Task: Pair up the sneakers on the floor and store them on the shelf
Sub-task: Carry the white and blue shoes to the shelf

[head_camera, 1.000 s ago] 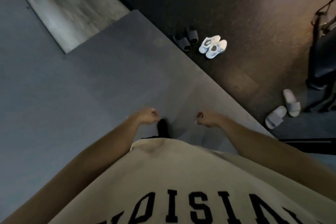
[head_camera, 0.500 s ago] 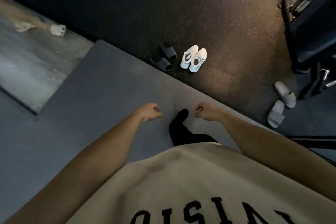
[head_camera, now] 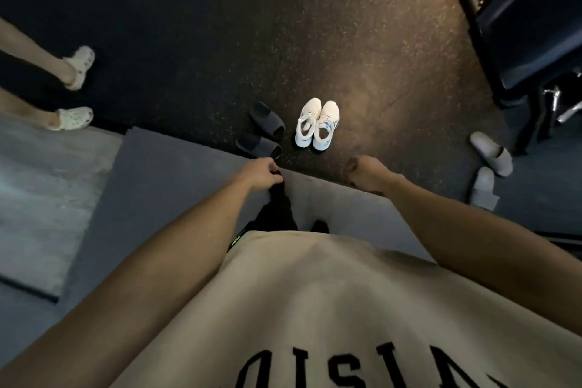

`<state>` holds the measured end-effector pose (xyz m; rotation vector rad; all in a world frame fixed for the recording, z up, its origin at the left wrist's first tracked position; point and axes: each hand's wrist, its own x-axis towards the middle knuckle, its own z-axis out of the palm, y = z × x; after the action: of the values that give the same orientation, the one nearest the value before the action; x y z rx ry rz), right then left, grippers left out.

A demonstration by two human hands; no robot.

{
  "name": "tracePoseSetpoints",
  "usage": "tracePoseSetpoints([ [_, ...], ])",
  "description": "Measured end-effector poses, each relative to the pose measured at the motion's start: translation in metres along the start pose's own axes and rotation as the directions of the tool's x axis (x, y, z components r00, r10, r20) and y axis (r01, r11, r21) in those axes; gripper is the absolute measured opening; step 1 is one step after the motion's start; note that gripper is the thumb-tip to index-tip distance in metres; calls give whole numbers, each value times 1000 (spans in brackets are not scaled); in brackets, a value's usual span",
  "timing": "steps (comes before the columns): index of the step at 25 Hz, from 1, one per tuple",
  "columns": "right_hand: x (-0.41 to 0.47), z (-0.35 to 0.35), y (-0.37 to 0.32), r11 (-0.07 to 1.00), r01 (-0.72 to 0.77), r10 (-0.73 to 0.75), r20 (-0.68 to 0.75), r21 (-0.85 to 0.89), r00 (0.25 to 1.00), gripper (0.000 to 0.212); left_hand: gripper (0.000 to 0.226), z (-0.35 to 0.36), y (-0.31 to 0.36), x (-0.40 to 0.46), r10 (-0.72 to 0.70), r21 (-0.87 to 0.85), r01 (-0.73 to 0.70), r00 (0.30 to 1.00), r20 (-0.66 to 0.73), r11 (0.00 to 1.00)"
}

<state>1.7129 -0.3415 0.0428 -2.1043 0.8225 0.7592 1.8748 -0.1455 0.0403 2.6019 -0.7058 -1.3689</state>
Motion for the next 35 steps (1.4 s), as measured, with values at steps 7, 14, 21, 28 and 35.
tracePoseSetpoints([
  [7,114,-65,-23,952,-244,245,20,186,969,50,53,-98,42,146,87,162,-111,985,151,981],
  [14,268,-65,7,889,-384,371,100,251,923,51,60,-93,60,313,89,282,-173,953,289,944],
  [21,459,23,86,934,-318,311,66,163,948,65,66,21,27,509,69,399,-188,954,293,898],
  [28,613,143,162,979,-198,199,16,-50,980,66,55,155,-22,661,208,629,-333,941,266,702],
  [35,668,203,178,965,-217,181,-220,-148,959,28,18,212,-53,700,444,693,-346,895,42,632],
])
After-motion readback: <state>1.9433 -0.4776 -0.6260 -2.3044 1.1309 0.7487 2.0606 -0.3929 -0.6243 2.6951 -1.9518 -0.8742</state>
